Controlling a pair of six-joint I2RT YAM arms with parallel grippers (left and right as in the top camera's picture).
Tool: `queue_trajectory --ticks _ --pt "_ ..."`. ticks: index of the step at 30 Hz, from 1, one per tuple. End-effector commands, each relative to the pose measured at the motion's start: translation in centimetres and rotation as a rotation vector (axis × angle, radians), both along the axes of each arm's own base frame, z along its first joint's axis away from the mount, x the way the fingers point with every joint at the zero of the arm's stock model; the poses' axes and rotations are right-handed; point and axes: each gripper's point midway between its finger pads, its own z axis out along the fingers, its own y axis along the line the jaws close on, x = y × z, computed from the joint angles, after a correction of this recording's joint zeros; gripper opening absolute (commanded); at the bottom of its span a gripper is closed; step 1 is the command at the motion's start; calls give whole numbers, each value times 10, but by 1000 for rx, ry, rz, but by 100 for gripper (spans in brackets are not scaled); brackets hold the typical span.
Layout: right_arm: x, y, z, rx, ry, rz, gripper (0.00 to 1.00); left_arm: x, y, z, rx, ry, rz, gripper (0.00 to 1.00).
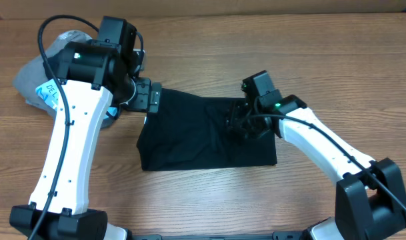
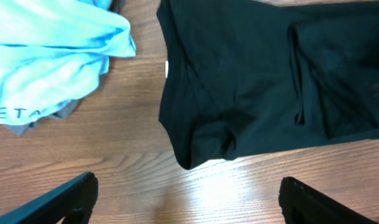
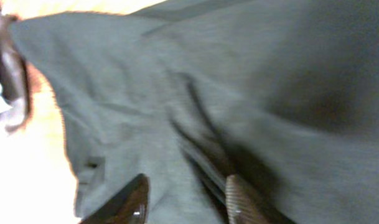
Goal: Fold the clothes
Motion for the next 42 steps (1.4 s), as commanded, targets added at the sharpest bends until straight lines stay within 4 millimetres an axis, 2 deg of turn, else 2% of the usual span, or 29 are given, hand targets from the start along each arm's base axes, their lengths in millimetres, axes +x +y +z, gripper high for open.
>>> queue_trajectory --ticks 1,4,6,7,11,15,18,20,23,27,30,33,37,40,42 --pt "7 -17 20 -23 -68 -2 34 -8 3 -31 8 80 24 99" --pt "4 -31 18 -57 -51 -14 22 -16 -2 -68 -18 146 23 100" --pt "-3 -37 14 -79 -20 -6 7 -21 -5 -95 -43 181 27 100" --pt "-6 -40 12 -91 -9 0 5 -23 -3 -107 -43 193 48 100" --pt "-19 -47 4 -127 53 -5 4 -31 11 -150 -53 223 140 100" --pt "-32 -45 -14 -148 115 12 4 -37 20 -174 -127 242 192 100" --pt "-39 -36 -30 -148 137 43 4 -38 18 -180 -209 241 173 100" --pt "-44 -17 -41 -88 140 96 4 -37 19 -182 -228 234 164 100" --pt "-50 20 -43 36 97 238 4 -35 21 -183 -227 220 149 100" --pt "-67 66 -23 206 27 443 4 -30 21 -182 -227 200 139 100" --pt "-70 72 -14 199 -4 472 4 -26 20 -182 -229 182 137 100" --pt "-57 62 2 146 -79 428 4 -23 20 -184 -230 169 135 100" --pt "-30 27 35 60 -161 256 4 -26 16 -192 -252 165 128 100" --pt "-22 13 61 71 -229 201 4 -27 7 -201 -283 155 111 100" --pt "-18 -4 69 36 -237 113 5 -29 3 -208 -293 147 106 100"
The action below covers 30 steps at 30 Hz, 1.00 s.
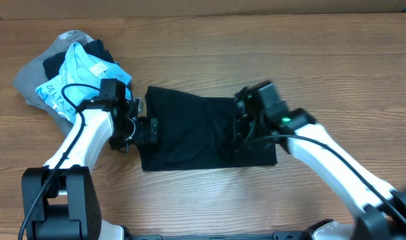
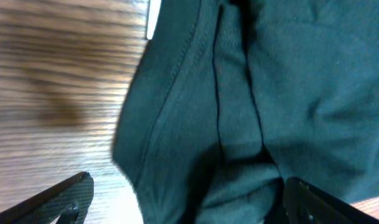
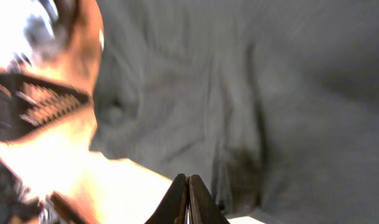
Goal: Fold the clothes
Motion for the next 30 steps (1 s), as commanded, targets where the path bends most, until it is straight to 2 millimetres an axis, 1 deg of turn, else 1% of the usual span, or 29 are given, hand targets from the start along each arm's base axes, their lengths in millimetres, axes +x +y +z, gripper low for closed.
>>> queue_trajectory --ticks 1,3,8,13,15,18,20,22,24,27,28,29,30 --pt "17 -26 27 -42 -70 -161 7 -9 -12 -10 -39 2 -31 100" --pt "14 -42 21 -85 -34 -212 8 -7 -13 -16 -45 -21 -32 100" --pt "0 -56 -4 -171 66 -226 8 -1 -14 -28 -51 -64 -35 100" --pt "-7 -59 -23 -216 137 -220 7 7 -26 -40 -117 -74 -46 100" --pt "-8 -60 -27 -223 151 -219 6 10 -32 -48 -149 -72 -56 100" --pt "-7 -59 -28 -222 148 -220 6 12 -50 -62 -228 -61 -84 94" --pt "-7 -59 -28 -222 148 -220 5 9 -62 -69 -269 -39 -103 86" --pt "-8 -60 -28 -224 151 -219 5 7 -63 -72 -272 -30 -107 77" --pt "-8 -60 -28 -224 151 -220 5 7 -63 -69 -274 -29 -106 64" --pt "-7 -59 -28 -223 148 -220 5 4 -63 -68 -271 -11 -121 36" --pt "-7 -59 -28 -223 149 -220 5 1 -63 -67 -270 -2 -130 29" --pt "-7 -59 -28 -223 148 -220 5 -1 -62 -67 -268 6 -141 19" --pt "-7 -60 -28 -224 147 -221 5 -3 -62 -65 -264 17 -150 11"
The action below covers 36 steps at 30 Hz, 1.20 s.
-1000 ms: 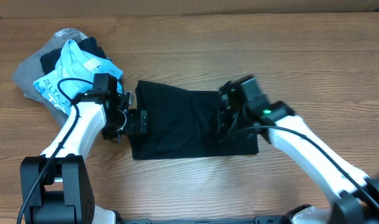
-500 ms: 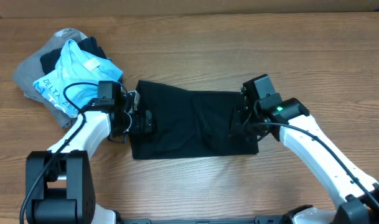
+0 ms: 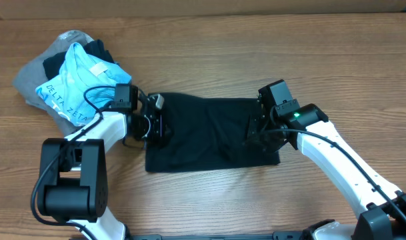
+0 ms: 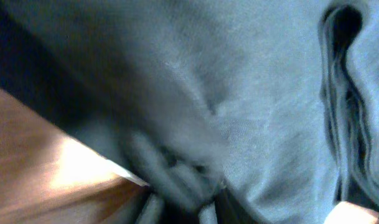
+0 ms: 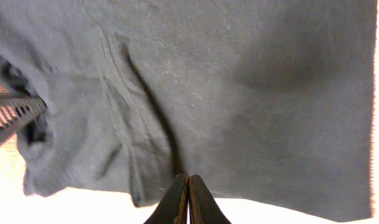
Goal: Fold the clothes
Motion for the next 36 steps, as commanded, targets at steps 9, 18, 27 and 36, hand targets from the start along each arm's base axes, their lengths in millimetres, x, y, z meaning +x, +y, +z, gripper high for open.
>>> queue_trajectory --ticks 9,18,27,36 --pt "11 -18 1 -35 -24 -59 5 -15 50 39 280 191 -33 4" --pt "23 -52 1 -37 -16 -169 5 15 17 173 264 -18 -40 4" --pt "24 -84 -2 -48 20 -266 6 -2 -90 175 252 -104 -205 8" --pt "19 -89 -3 -55 42 -276 6 -33 -134 109 392 24 -320 15"
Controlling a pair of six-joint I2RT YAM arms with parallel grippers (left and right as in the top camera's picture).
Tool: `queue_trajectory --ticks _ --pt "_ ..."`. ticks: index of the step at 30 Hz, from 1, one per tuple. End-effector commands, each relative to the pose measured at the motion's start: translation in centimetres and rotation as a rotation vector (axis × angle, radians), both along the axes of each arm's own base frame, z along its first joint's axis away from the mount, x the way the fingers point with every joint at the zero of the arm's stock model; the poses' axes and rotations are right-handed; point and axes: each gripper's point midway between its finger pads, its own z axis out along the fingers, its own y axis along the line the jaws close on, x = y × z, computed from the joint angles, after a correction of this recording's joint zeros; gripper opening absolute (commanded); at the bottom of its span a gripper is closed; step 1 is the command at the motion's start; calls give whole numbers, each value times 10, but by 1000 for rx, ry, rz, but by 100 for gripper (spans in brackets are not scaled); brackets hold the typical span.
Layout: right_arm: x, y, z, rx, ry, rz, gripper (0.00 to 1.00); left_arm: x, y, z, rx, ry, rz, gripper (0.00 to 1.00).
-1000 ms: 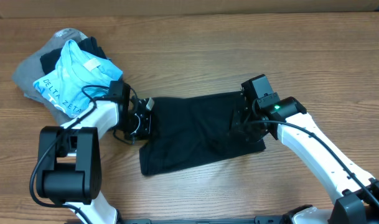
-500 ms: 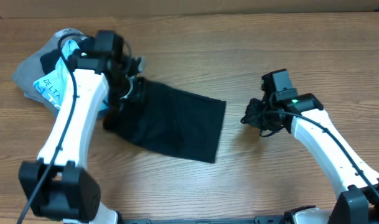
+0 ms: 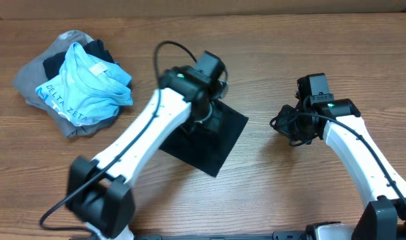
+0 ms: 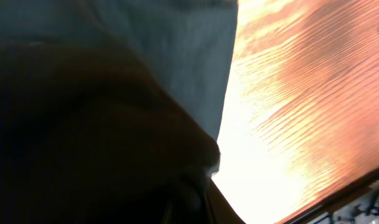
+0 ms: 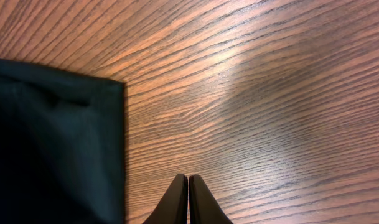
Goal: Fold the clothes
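Observation:
A black garment (image 3: 206, 141) lies mid-table as a small, skewed, folded shape. My left gripper (image 3: 213, 107) is over its upper part. In the left wrist view dark cloth (image 4: 83, 93) fills most of the frame and wraps the left gripper (image 4: 189, 208), which looks shut on it. My right gripper (image 3: 283, 125) is to the right of the garment, apart from it. In the right wrist view the right gripper (image 5: 188, 200) is shut on nothing above bare wood, with the garment's edge (image 5: 52, 143) at the left.
A pile of other clothes (image 3: 76, 83) sits at the far left, with a light blue printed shirt on top of grey and dark pieces. The wooden table (image 3: 309, 53) stretches to the right and front of the garment.
The left gripper went from the garment's left edge to its upper middle, still gripping cloth. The garment changed from a wide rectangle to a smaller skewed fold. The right gripper left the cloth and moved right.
First the garment lay spread out, with the left gripper open above its upper left corner and the right gripper open on its right half. Then the right gripper was shut on the cloth. Then both held it. Now it is folded over and only the left holds it.

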Motion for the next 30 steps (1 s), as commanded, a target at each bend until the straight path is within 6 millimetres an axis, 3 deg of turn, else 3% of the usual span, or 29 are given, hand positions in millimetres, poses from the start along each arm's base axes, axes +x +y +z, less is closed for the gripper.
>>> queue_trajectory --ticks 1,5,9,13,15,16,19,25,30 --pt "2 -2 2 -8 -12 -6 6 -11 -12 -29 44 73 -1 15" --pt "2 -2 2 -8 -13 -6 6 -26 -31 -43 34 125 -27 31" --pt "3 -2 2 -8 -14 -6 6 -25 -44 -41 -5 118 -19 33" --pt "3 -2 3 -8 -17 -6 6 -24 -44 -40 -6 120 -2 38" --pt "3 -2 3 -8 -17 -5 6 -24 -40 -40 11 120 -2 36" --pt "4 -2 3 -8 -19 2 6 -23 -36 -39 26 114 4 31" --pt "7 10 6 26 -64 134 10 -7 -16 -22 85 71 40 34" --pt "8 18 9 54 -88 199 14 40 52 30 188 -47 153 63" --pt "8 18 9 54 -90 200 14 64 83 18 152 -21 200 71"
